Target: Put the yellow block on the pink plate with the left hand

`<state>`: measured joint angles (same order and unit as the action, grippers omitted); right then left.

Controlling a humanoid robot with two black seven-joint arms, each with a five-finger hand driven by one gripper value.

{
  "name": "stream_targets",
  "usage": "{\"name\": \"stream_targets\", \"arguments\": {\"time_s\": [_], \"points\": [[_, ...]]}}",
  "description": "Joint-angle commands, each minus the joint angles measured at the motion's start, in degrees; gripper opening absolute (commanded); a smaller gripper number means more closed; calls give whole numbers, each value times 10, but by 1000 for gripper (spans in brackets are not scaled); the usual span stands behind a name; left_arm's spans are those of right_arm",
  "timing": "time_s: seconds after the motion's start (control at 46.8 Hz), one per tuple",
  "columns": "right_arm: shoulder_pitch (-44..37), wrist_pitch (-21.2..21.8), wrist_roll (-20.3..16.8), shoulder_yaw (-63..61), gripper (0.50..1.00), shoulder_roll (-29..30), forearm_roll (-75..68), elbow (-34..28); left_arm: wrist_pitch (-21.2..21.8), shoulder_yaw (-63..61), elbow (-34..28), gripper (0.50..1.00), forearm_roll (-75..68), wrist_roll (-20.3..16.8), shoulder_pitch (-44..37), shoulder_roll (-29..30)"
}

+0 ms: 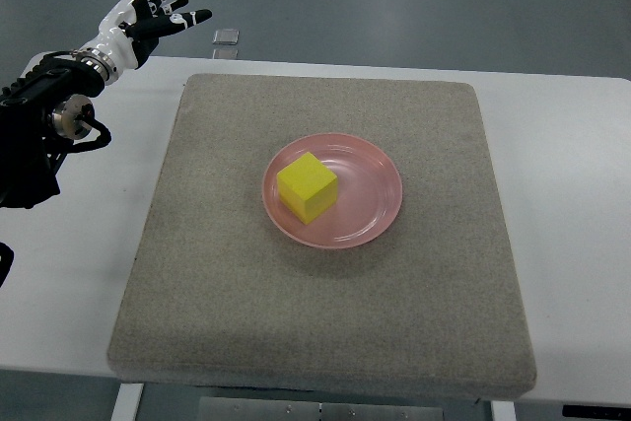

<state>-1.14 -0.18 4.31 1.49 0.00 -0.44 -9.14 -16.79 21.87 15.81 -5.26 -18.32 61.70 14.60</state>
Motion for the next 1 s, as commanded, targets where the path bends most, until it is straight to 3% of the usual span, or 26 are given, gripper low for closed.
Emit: {"name": "stream_targets", "arguments": {"time_s": [0.0, 0.192, 0.513, 0.983], "points": [[0, 0, 0, 0, 924, 0, 0, 0, 0, 15, -1, 986, 26, 5, 0, 0], [0, 0, 0, 0, 924, 0, 0, 0, -2, 18, -1, 988, 132, 29, -1, 0], [0, 0, 0, 0, 924, 0, 0, 0, -57, 36, -2, 990, 157, 25, -20, -25], [0, 0, 0, 0, 924, 0, 0, 0, -54, 71, -2, 990, 157, 21, -11, -25]]}}
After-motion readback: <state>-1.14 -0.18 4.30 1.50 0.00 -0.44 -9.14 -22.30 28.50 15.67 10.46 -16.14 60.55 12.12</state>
